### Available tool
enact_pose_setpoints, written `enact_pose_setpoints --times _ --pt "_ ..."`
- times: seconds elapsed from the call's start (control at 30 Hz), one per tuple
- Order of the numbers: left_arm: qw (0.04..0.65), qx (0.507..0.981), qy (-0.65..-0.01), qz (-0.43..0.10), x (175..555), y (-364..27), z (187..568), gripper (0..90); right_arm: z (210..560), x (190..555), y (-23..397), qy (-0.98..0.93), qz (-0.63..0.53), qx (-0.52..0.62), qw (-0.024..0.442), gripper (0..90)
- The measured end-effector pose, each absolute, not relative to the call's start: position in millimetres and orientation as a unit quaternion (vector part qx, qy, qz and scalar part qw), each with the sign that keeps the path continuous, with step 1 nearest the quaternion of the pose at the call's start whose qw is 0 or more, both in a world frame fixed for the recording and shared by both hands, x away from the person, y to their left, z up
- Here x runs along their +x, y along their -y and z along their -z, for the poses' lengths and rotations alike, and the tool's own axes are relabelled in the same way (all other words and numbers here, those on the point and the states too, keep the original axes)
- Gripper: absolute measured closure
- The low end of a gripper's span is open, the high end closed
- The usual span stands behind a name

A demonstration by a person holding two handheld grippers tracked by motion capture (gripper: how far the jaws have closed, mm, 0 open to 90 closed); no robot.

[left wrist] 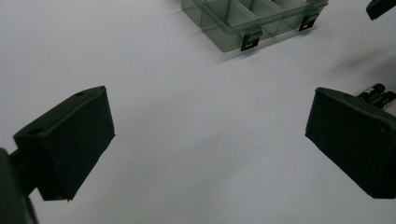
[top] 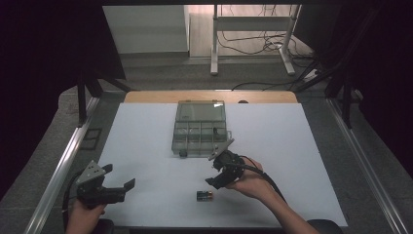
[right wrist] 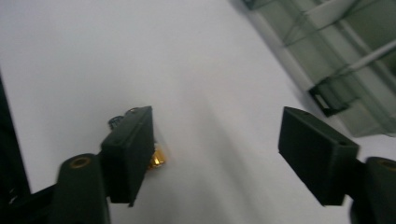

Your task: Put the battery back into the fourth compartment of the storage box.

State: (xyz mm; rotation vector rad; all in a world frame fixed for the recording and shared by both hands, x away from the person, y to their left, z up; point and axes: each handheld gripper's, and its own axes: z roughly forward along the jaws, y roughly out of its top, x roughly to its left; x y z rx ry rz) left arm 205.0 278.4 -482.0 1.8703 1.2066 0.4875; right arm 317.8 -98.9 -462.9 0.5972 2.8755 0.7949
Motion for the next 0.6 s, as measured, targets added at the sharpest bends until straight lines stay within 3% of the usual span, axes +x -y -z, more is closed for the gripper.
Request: enact_pose_setpoints --times 0.37,0.6 --pt "0.418 0.747 -0.48 -0.193 205.4 -278.1 482.0 1.8 479.7 305.3 77.7 -0.964 -0.224 0.145 0.022 58.8" --pt "0.418 0.747 -0.48 -0.193 205.1 -278.0 482.0 1.8 490.9 303.2 68.6 -0.972 -0.201 0.125 0.0 65.6"
